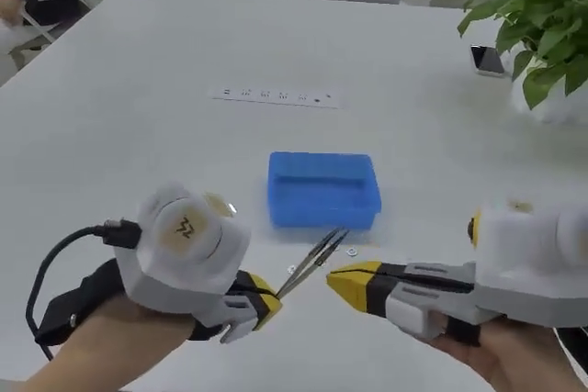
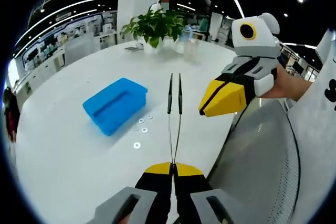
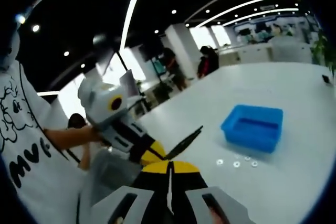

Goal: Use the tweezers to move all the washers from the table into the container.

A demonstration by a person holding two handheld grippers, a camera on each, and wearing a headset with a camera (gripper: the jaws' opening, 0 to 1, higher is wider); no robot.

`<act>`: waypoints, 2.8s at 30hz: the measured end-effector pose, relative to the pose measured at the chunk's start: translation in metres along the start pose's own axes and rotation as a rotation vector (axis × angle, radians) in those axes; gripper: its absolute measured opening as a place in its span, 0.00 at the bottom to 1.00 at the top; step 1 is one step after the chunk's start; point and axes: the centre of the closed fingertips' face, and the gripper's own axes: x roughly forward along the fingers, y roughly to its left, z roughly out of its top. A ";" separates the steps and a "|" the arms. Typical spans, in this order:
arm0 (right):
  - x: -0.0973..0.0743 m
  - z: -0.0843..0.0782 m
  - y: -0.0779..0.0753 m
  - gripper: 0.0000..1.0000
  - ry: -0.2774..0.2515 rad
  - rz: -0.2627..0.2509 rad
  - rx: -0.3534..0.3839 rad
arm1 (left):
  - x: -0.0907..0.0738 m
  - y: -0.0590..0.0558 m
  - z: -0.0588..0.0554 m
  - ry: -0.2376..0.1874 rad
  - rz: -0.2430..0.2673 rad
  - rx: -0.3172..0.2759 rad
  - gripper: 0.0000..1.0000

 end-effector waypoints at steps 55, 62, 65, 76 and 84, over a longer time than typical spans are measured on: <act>0.081 -0.010 0.014 0.16 0.635 -0.115 -0.874 | -0.029 0.033 -0.033 0.240 -0.131 0.292 0.00; 0.079 -0.022 -0.003 0.10 0.639 -0.098 -0.831 | -0.029 0.026 -0.022 0.205 -0.152 0.333 0.00; 0.079 -0.031 -0.007 0.08 0.638 -0.084 -0.823 | -0.029 0.022 -0.015 0.190 -0.170 0.369 0.00; 0.081 -0.043 -0.016 0.04 0.604 -0.065 -0.746 | -0.024 0.015 0.008 0.136 -0.231 0.432 0.00; 0.088 -0.039 -0.028 0.02 0.512 -0.108 -0.645 | -0.013 0.003 0.033 -0.012 -0.279 0.344 0.00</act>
